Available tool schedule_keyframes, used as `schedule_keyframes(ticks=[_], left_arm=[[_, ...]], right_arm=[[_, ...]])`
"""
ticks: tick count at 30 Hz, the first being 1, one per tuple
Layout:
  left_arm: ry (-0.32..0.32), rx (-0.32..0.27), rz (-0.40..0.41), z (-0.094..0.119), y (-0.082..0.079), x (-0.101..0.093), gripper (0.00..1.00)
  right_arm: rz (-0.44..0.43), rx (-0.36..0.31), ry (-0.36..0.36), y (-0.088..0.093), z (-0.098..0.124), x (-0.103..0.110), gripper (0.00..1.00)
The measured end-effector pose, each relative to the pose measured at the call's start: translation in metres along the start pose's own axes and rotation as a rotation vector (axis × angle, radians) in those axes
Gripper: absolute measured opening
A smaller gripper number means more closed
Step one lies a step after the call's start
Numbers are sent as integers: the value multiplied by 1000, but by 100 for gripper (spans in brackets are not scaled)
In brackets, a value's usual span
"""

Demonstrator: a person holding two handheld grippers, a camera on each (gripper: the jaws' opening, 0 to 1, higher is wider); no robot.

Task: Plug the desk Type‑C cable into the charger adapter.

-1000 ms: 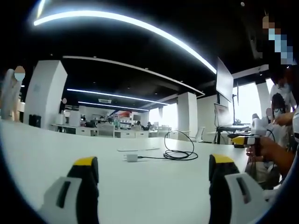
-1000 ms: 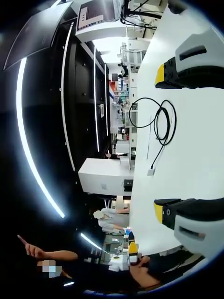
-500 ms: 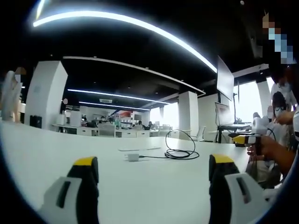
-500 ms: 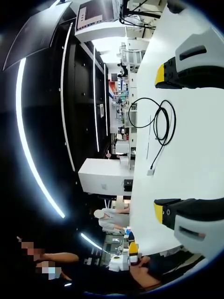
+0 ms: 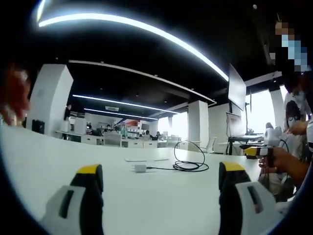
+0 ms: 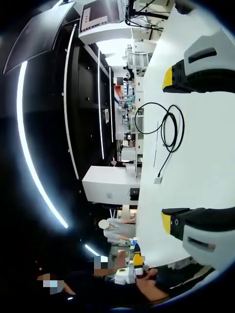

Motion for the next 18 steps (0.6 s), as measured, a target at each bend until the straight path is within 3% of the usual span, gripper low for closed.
schedule_keyframes(ticks=[18], left_arm=[[2, -24, 12, -1, -2, 1, 100]], right_arm=[[-2, 2, 3, 2, -1, 0, 100]])
Point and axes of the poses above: the point that each gripper's makers call its tool centre point, and the gripper's own axes: z roughly backward along the fingers, x roughly to its left, y roughly out of its underside, the point moved 3 cm from there along z, roughly backward along the fingers, and after that the axes turned 3 degrees about z, right-handed, at the moved point
